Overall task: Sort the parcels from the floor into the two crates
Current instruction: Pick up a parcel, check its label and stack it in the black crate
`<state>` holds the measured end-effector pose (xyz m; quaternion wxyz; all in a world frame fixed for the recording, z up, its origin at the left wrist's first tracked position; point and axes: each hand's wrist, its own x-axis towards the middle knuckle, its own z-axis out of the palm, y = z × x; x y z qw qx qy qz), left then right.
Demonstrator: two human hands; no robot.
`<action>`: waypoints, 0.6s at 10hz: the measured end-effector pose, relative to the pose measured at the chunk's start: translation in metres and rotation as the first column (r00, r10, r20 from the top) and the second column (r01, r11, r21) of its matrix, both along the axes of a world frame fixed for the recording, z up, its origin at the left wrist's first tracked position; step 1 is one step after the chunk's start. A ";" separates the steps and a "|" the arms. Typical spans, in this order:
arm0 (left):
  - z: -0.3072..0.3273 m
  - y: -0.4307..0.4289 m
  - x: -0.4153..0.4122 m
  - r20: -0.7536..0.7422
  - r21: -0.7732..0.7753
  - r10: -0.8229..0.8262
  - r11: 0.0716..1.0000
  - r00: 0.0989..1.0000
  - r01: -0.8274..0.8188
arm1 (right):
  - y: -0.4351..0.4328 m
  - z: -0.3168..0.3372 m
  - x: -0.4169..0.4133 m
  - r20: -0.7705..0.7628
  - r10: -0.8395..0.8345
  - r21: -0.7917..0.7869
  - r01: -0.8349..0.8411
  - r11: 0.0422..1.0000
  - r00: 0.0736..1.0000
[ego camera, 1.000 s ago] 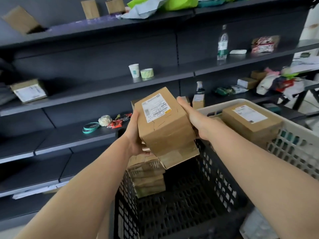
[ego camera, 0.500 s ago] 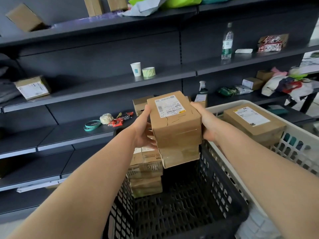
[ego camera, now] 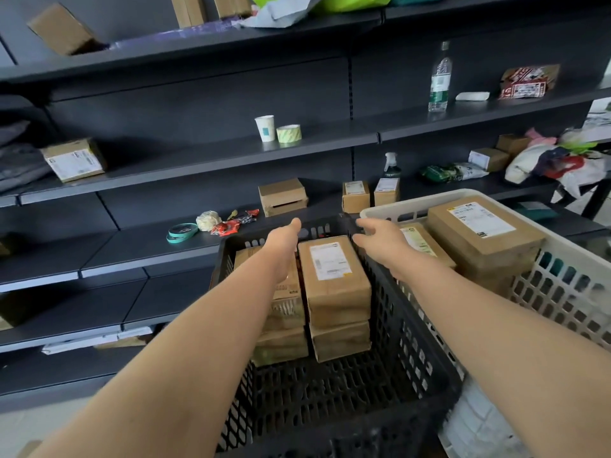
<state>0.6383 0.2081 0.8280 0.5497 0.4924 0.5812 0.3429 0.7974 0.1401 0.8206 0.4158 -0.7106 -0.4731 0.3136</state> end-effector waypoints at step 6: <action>0.000 -0.045 -0.177 -0.035 -0.004 0.330 0.944 0.943 -0.331 | 0.013 -0.002 -0.170 0.332 0.362 -0.043 -0.369 0.928 0.871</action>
